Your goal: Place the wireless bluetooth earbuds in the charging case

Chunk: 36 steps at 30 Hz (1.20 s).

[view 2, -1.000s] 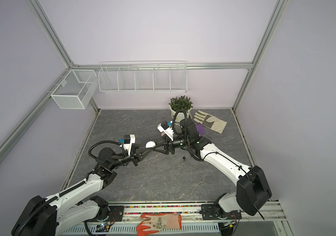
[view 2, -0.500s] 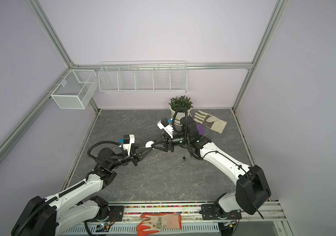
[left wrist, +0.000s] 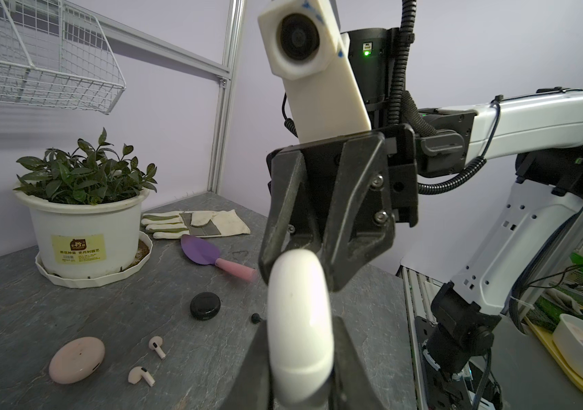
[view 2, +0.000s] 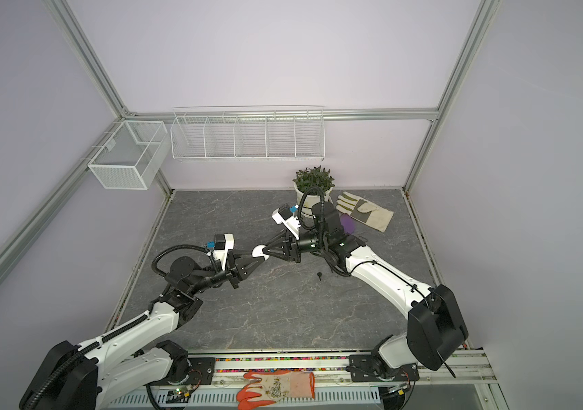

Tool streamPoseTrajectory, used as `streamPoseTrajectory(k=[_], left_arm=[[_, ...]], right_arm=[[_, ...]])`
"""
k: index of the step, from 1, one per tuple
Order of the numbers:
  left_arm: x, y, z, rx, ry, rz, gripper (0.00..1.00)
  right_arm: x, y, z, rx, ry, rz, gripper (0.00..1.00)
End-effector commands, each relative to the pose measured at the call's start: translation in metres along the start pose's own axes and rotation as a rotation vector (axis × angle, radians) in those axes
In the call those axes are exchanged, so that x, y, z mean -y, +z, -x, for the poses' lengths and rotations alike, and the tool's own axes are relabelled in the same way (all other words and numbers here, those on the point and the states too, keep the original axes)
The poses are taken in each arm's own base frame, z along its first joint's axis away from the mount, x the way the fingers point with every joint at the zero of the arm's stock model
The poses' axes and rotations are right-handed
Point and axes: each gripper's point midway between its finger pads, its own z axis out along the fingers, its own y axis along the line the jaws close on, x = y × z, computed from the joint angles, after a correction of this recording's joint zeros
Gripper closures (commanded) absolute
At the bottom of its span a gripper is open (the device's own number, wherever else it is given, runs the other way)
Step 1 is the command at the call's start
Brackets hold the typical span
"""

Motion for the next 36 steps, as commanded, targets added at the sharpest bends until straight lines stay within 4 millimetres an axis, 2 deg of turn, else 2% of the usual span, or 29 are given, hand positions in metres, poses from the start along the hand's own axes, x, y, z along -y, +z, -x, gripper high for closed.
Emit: streamPoseTrajectory(k=[1, 13, 19, 33, 34, 36], left_arm=[[-0.004, 0.002, 0.004, 0.011, 0.009, 0.02, 1.0], [-0.005, 0.001, 0.01, 0.025, -0.001, 0.035, 1.0], [-0.007, 0.0, 0.012, 0.026, -0.006, 0.048, 1.0], [-0.013, 0.003, 0.014, 0.023, -0.024, 0.079, 1.0], [-0.015, 0.003, 0.015, 0.024, -0.024, 0.085, 0.98], [-0.017, 0.002, 0.013, 0.021, -0.031, 0.102, 0.87]], right_arm=[[-0.013, 0.011, -0.01, -0.039, -0.039, 0.054, 0.72], [-0.005, 0.012, -0.025, -0.091, -0.066, 0.025, 0.67], [-0.005, 0.011, -0.024, -0.111, -0.073, 0.008, 0.67], [-0.004, 0.011, -0.021, -0.105, -0.082, -0.016, 0.76], [-0.002, 0.012, -0.021, -0.105, -0.079, -0.026, 0.77], [0.002, 0.012, -0.021, -0.106, -0.07, -0.041, 0.78]])
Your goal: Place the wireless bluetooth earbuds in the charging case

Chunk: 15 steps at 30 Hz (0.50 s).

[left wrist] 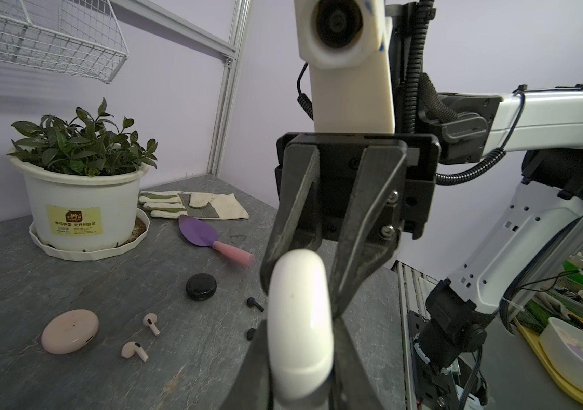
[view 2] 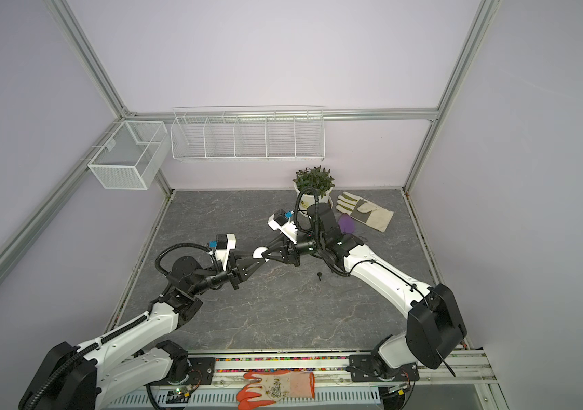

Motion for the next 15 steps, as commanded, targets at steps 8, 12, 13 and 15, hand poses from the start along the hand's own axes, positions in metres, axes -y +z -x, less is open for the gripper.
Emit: streamPoseTrajectory(k=[8, 12, 13, 15], left_arm=[[-0.033, -0.006, 0.018, 0.072, 0.009, 0.211, 0.44], [-0.04, -0.012, 0.015, 0.078, 0.005, 0.264, 0.36], [-0.042, -0.013, 0.014, 0.077, 0.004, 0.276, 0.35], [-0.043, -0.015, 0.012, 0.077, 0.001, 0.286, 0.35]], right_arm=[[0.004, 0.004, -0.006, -0.033, 0.063, -0.029, 0.82], [0.012, 0.0, -0.004, -0.027, 0.069, -0.053, 0.83], [0.014, 0.0, -0.004, -0.027, 0.072, -0.059, 0.83], [0.019, 0.0, -0.003, -0.026, 0.082, -0.067, 0.84]])
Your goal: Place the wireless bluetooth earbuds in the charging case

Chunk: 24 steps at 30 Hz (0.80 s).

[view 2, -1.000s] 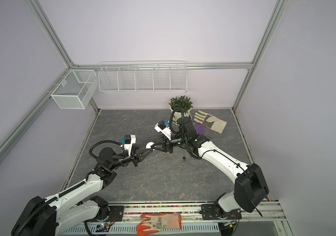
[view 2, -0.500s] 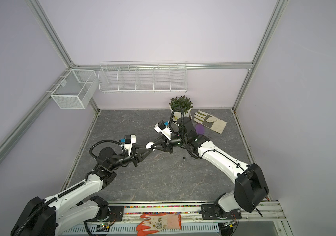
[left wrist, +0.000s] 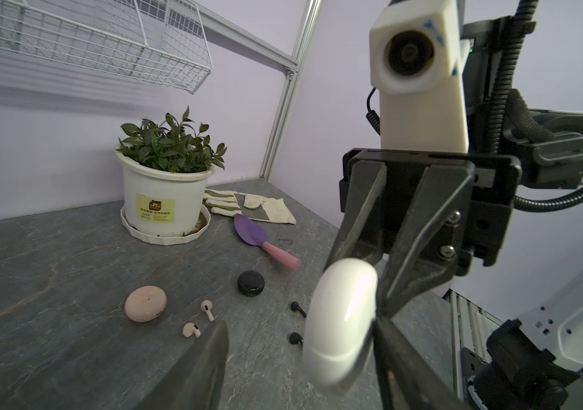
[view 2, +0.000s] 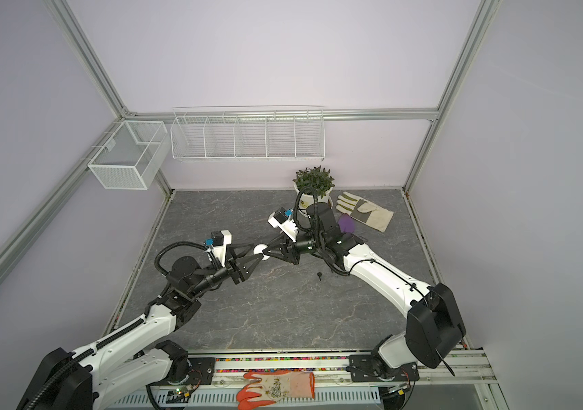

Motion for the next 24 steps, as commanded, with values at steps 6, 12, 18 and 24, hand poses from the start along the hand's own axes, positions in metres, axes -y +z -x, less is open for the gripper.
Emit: streamPoseTrajectory(k=[6, 12, 18, 24], left_arm=[[-0.013, -0.013, 0.004, 0.061, -0.009, 0.094, 0.34], [-0.025, -0.027, 0.012, 0.077, -0.032, 0.215, 0.34], [-0.049, -0.04, 0.022, 0.076, -0.075, 0.386, 0.34], [-0.078, -0.05, 0.021, 0.061, -0.171, 0.51, 0.35]], right_arm=[[0.022, 0.004, 0.001, -0.009, 0.056, -0.045, 0.84], [0.048, 0.017, -0.009, -0.035, 0.168, -0.09, 0.84], [0.078, 0.035, -0.026, -0.054, 0.289, -0.172, 0.84], [0.108, 0.06, -0.041, -0.09, 0.376, -0.264, 0.84]])
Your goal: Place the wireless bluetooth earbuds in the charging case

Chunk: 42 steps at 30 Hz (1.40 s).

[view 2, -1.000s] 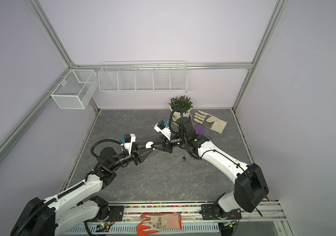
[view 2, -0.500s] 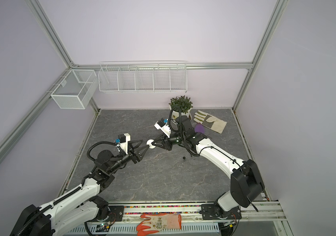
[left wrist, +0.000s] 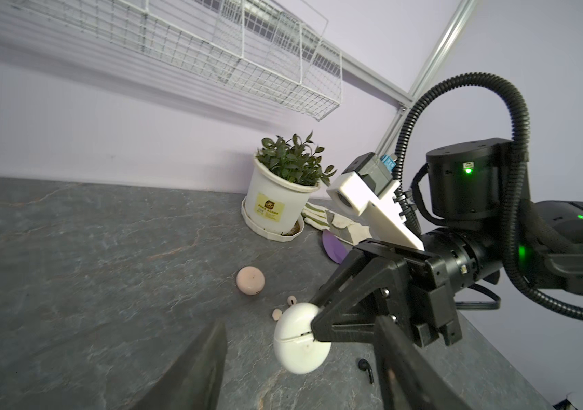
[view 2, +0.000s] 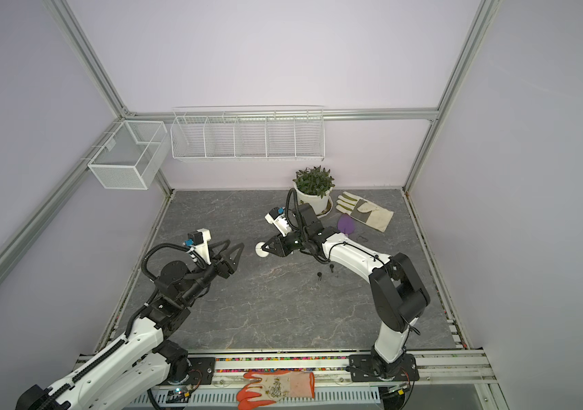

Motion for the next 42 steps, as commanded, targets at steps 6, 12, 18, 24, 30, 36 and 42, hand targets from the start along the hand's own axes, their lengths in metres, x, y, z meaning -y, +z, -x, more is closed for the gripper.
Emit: streamPoseTrajectory(k=[6, 12, 18, 24, 30, 36, 42], left_arm=[[-0.043, -0.009, 0.005, -0.026, -0.103, 0.219, 0.35], [-0.052, -0.016, 0.0, -0.05, -0.142, 0.283, 0.35], [-0.06, -0.022, 0.002, -0.036, -0.14, 0.325, 0.35], [-0.066, -0.025, -0.003, -0.033, -0.156, 0.35, 0.35], [-0.071, -0.025, -0.011, -0.052, -0.158, 0.367, 0.35], [-0.074, -0.025, -0.015, -0.051, -0.168, 0.378, 0.35], [-0.076, -0.025, -0.017, -0.048, -0.168, 0.384, 0.35]], right_arm=[[0.027, 0.04, 0.015, 0.012, 0.08, -0.136, 0.84], [0.043, 0.073, 0.01, -0.003, 0.141, -0.188, 0.84], [0.06, 0.1, 0.0, -0.024, 0.185, -0.22, 0.83], [0.062, 0.117, -0.008, -0.039, 0.215, -0.218, 0.82], [0.061, 0.135, -0.01, -0.053, 0.238, -0.192, 0.79], [0.067, 0.142, -0.01, -0.056, 0.253, -0.202, 0.77], [0.076, 0.146, -0.015, -0.071, 0.264, -0.225, 0.74]])
